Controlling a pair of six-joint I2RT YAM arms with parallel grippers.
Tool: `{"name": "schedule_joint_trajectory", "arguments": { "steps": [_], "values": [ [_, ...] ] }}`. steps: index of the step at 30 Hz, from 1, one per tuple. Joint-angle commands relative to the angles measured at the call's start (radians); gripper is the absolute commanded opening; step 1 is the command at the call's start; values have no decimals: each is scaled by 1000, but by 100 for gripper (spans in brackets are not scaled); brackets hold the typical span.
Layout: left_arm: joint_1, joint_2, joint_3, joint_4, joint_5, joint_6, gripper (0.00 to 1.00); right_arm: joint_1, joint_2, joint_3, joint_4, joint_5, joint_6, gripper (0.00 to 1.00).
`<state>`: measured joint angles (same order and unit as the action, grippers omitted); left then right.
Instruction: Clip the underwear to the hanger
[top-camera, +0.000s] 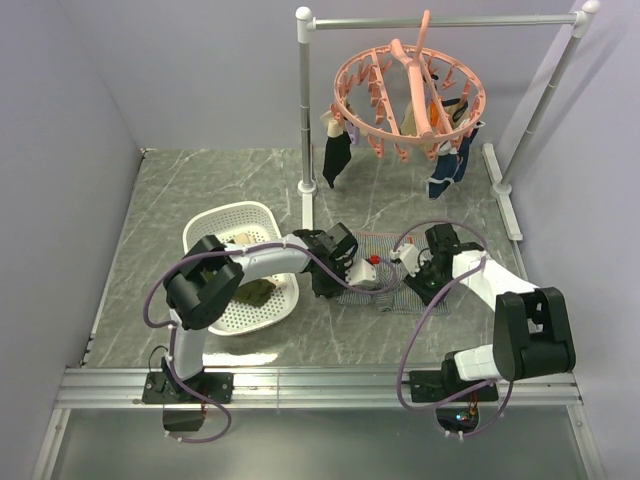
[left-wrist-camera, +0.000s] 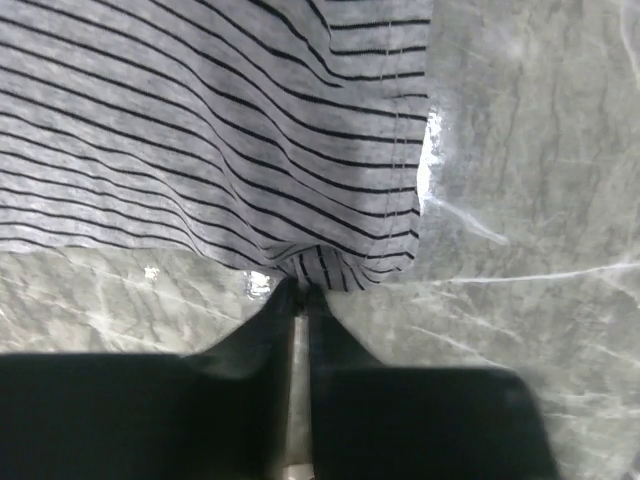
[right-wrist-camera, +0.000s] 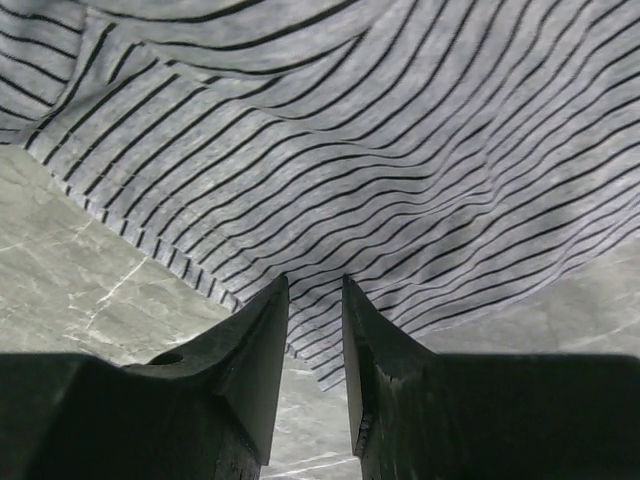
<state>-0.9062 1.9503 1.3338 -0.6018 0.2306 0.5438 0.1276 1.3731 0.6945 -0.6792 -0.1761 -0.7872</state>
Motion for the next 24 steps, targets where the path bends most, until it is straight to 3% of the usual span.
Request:
{"name": "schedule_joint_trajectory", "arguments": {
  "steps": [1, 7, 12, 14, 16, 21, 24],
  "values": [
    [-13, 30, 13, -91, -7, 18, 0, -13, 12, 53, -37, 20, -23, 35],
    [-14, -97, 22, -309, 52, 68, 0, -48, 4, 63, -109, 27, -64, 35],
    [-36, -110, 59, -501, 122, 146, 2, -57, 7, 105, -178, 4, -101, 35],
    [-40, -99, 67, -521, 156, 171, 26, -59, 0, 118, -226, -8, -130, 35],
    [-34, -99, 80, -507, 176, 154, 43, -57, -26, 134, -250, -22, -141, 35],
    [26, -143, 159, -455, 257, 73, 46, -46, -143, 198, -313, -175, -116, 31],
    [93, -149, 182, -376, 323, -26, 45, 70, -215, 169, -251, -200, -11, 27]
  ]
}}
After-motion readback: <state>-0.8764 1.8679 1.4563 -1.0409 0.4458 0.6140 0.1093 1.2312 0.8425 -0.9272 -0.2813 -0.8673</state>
